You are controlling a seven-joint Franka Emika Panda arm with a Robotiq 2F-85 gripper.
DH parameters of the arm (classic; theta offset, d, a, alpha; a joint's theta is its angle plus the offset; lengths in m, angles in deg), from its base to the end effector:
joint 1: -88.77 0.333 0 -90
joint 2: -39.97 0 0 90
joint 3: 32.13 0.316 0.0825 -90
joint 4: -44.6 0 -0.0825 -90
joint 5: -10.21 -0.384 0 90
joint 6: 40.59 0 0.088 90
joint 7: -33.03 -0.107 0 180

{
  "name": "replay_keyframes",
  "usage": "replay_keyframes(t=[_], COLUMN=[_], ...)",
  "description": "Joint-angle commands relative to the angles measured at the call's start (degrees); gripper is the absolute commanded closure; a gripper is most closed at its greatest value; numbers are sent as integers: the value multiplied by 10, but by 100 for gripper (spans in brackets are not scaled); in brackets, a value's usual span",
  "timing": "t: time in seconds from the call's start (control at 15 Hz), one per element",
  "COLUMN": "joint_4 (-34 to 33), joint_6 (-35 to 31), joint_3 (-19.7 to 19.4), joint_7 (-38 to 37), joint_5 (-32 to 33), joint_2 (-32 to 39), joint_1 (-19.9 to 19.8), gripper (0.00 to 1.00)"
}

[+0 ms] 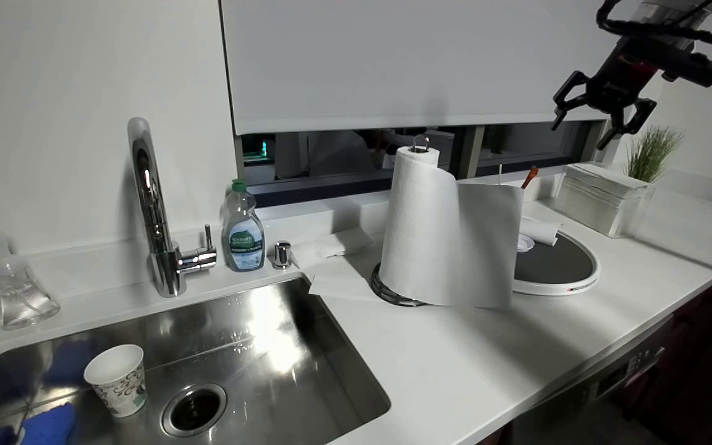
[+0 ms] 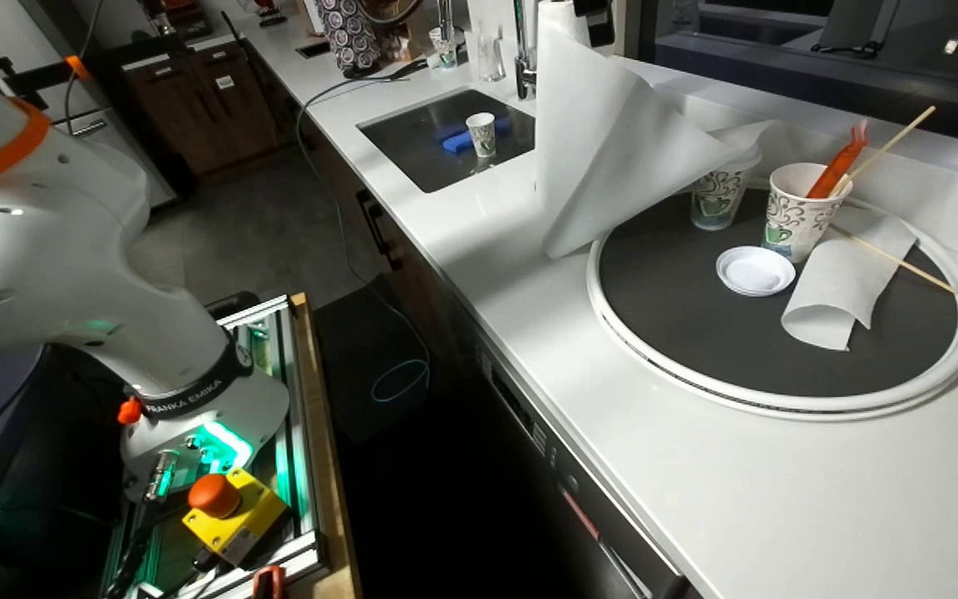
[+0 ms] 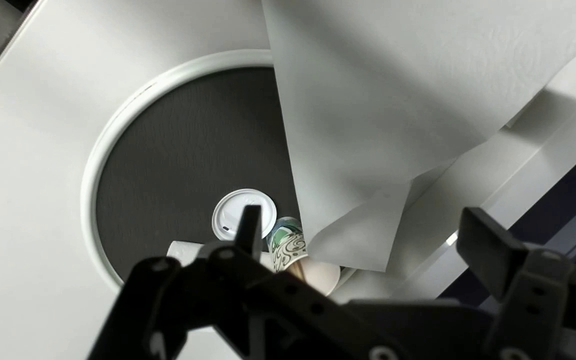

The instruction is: Wrap the paper towel roll around itself.

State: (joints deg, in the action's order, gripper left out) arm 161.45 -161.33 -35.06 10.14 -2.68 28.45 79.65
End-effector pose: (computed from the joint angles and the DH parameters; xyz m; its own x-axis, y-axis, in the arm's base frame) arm 0.5138 -0.1008 0.5585 0.7424 -0.6542 0.1445 -0.5954 -0.7431 -0.3053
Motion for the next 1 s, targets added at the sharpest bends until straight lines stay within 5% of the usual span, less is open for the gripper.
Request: replay_keyframes(t=[0.0, 0.47, 0.93], joint_4=[-3, -137, -307], joint_6=[3, 25, 114], joint_3=[-7, -32, -36], joint_7=[-2, 19, -2], joint_5=[3, 18, 30], joint_2=[1, 182, 337], joint_1=[8, 2, 15], gripper=[0, 0, 0])
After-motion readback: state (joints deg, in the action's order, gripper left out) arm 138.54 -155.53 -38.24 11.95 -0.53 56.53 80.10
